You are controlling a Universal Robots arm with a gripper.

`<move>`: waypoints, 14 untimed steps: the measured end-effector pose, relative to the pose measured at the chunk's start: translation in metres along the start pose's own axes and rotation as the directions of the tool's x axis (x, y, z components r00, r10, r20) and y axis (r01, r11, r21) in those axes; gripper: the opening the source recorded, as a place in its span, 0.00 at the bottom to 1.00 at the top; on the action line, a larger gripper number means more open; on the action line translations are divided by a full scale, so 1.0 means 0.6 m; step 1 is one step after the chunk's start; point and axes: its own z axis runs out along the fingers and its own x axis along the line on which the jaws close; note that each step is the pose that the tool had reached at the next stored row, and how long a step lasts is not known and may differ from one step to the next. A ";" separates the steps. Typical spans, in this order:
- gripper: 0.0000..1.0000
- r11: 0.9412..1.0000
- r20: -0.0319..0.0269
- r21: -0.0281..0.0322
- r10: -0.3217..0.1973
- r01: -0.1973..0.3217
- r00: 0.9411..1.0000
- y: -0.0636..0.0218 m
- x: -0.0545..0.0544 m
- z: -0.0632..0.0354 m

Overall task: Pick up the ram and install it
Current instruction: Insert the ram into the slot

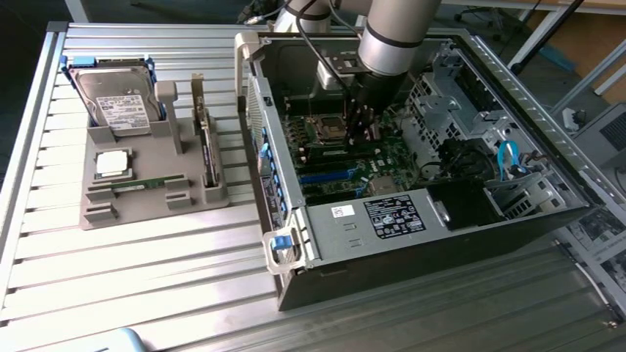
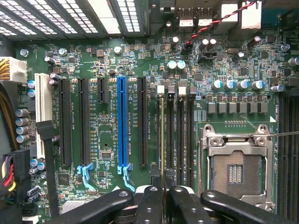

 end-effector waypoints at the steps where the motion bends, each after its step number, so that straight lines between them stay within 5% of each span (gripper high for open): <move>1: 0.12 1.000 0.000 0.000 0.000 0.000 1.000 0.000 0.000 0.001; 14: 0.13 1.000 0.000 0.000 0.000 0.000 1.000 0.000 0.000 0.005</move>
